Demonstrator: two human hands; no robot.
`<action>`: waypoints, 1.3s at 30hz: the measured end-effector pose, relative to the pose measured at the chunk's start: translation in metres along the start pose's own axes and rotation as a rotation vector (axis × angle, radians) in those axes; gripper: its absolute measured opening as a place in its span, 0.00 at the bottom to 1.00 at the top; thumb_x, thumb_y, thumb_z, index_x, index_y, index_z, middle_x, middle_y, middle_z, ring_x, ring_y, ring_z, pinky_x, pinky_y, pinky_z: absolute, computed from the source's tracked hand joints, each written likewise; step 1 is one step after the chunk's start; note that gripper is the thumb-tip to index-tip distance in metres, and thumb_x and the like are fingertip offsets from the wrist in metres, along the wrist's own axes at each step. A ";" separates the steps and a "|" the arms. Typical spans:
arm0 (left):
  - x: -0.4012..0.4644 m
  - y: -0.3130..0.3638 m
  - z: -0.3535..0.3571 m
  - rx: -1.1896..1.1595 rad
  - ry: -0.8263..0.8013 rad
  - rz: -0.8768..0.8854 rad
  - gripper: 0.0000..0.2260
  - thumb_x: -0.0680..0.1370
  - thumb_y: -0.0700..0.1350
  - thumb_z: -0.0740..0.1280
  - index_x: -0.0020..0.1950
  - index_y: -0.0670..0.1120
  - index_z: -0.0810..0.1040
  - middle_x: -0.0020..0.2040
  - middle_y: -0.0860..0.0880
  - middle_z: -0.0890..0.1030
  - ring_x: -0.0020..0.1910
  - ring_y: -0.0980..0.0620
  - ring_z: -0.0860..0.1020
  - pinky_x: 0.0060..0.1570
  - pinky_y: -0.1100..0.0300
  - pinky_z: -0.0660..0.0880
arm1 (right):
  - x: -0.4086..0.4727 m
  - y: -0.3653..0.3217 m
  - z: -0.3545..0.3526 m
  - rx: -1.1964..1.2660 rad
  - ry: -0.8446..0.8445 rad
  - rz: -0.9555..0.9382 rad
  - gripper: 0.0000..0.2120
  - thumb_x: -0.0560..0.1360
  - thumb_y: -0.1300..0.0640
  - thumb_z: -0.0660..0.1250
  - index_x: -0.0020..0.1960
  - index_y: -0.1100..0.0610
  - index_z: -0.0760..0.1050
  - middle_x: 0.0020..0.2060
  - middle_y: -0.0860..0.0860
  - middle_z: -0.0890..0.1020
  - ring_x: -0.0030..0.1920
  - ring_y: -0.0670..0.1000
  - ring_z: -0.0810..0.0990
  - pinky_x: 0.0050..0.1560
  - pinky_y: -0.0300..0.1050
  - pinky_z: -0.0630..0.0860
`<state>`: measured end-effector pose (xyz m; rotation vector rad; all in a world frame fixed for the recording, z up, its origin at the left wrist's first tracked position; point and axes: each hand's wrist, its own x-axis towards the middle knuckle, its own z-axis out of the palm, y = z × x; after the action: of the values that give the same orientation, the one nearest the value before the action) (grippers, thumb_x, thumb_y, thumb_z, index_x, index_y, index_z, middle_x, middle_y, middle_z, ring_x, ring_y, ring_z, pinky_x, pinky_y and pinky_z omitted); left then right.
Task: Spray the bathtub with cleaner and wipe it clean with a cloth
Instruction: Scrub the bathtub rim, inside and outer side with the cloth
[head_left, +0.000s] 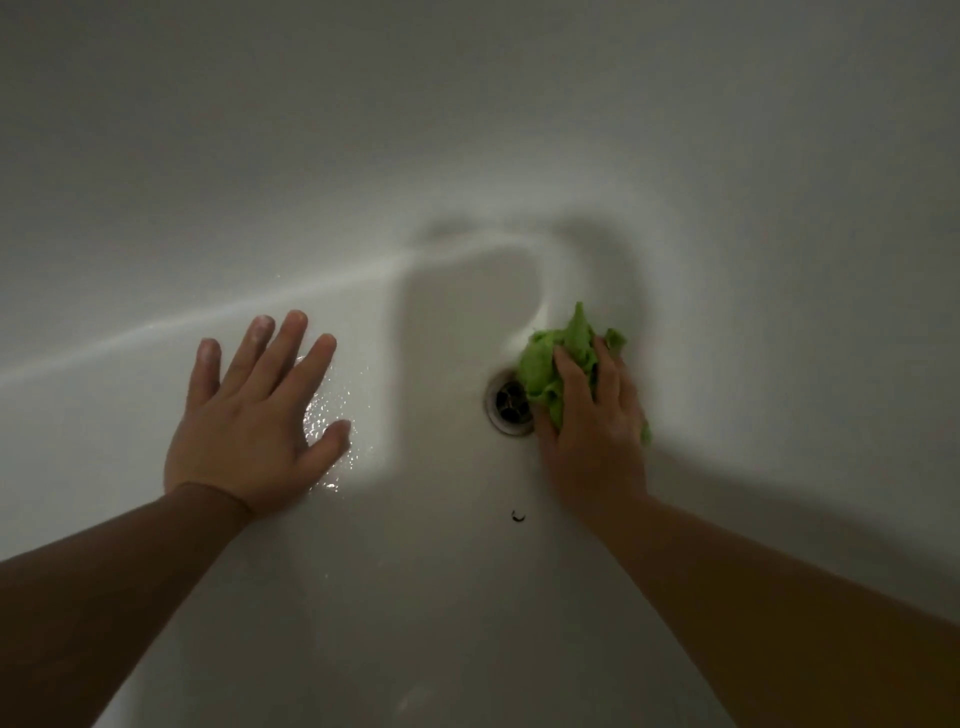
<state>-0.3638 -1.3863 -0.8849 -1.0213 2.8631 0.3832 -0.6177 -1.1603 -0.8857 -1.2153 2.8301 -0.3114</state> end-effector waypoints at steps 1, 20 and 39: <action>-0.004 0.002 0.001 -0.012 0.003 -0.012 0.38 0.76 0.67 0.56 0.84 0.53 0.56 0.85 0.50 0.49 0.84 0.48 0.46 0.80 0.40 0.42 | 0.000 -0.003 0.000 0.022 0.001 0.008 0.28 0.78 0.49 0.71 0.76 0.52 0.70 0.78 0.60 0.65 0.78 0.64 0.62 0.73 0.66 0.66; -0.110 0.018 0.020 -0.085 -0.078 -0.152 0.37 0.79 0.67 0.53 0.85 0.54 0.49 0.85 0.51 0.44 0.83 0.49 0.41 0.80 0.41 0.41 | -0.046 0.008 -0.031 0.091 -0.522 -0.237 0.34 0.79 0.34 0.57 0.82 0.43 0.56 0.83 0.53 0.50 0.82 0.57 0.52 0.80 0.59 0.58; -0.194 0.013 0.021 -0.097 -0.136 -0.327 0.36 0.79 0.65 0.52 0.85 0.53 0.52 0.85 0.49 0.46 0.84 0.47 0.43 0.80 0.37 0.45 | -0.127 -0.096 -0.034 0.023 -0.602 -0.199 0.33 0.79 0.32 0.43 0.82 0.44 0.48 0.83 0.57 0.44 0.82 0.60 0.41 0.81 0.62 0.48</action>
<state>-0.2215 -1.2521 -0.8720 -1.3934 2.5202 0.5429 -0.4654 -1.1273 -0.8382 -1.3140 2.1966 0.0207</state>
